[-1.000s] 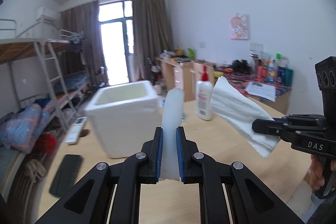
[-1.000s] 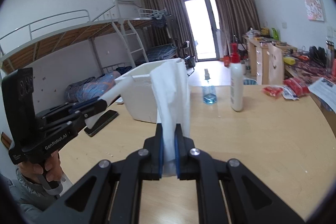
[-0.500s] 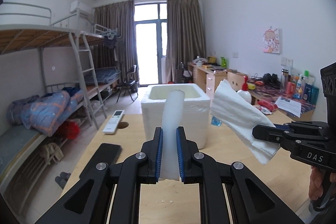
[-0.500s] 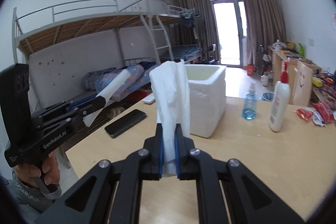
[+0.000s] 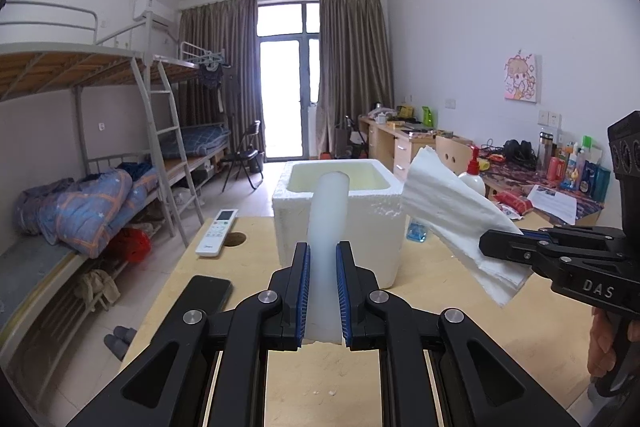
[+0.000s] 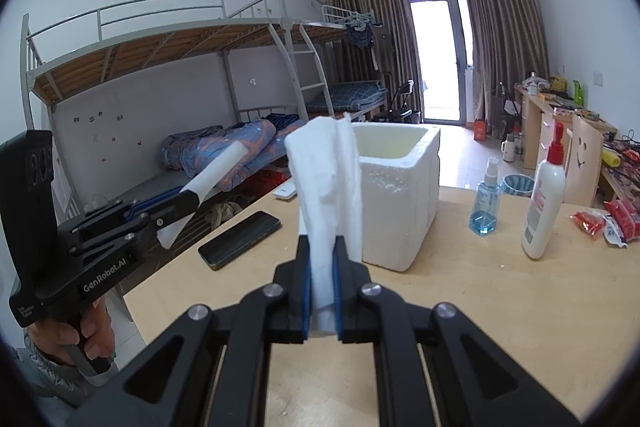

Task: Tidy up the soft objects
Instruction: 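Carry the foam stick in the left tool while the right tool carries tissues to the box, then lower the left tool into the foam box and open it to release the stick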

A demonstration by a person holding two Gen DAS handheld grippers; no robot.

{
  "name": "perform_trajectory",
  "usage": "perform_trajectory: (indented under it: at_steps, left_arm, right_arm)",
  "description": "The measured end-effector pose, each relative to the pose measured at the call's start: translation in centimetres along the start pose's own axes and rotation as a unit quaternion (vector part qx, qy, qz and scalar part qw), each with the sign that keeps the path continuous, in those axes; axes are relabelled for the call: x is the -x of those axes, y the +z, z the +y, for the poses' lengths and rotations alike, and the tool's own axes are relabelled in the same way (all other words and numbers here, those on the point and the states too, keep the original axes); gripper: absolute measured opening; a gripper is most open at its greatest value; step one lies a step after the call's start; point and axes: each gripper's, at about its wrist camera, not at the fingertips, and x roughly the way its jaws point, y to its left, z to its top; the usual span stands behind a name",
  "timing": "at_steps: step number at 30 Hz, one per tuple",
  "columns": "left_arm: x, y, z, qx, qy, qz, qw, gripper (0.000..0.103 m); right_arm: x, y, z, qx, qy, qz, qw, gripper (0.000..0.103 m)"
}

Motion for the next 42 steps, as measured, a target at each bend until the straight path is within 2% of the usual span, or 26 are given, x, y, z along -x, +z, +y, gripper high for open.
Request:
perform_trajectory:
  at_steps: [15,23,34,42]
  left_arm:
    - [-2.6,3.2,0.0,-0.016,0.002,-0.01,0.9998,0.014]
    - [-4.5,4.4,0.3,-0.019,0.001,-0.011,0.9998,0.014]
    - [-9.0,6.9,1.2,-0.018,-0.001,0.005,0.9998,0.014]
    - [-11.0,7.9,1.2,-0.021,0.006,0.001,0.9998,0.014]
  right_arm:
    - [-1.0,3.4,-1.0,0.002,-0.011,-0.004,1.0,0.012]
    - [-3.1,5.4,-1.6,0.004,-0.009,0.006,1.0,0.012]
    - [-4.9,8.2,-3.5,-0.003,-0.018,0.0,1.0,0.012]
    - [-6.7,9.3,-4.2,-0.002,-0.021,0.0,1.0,0.012]
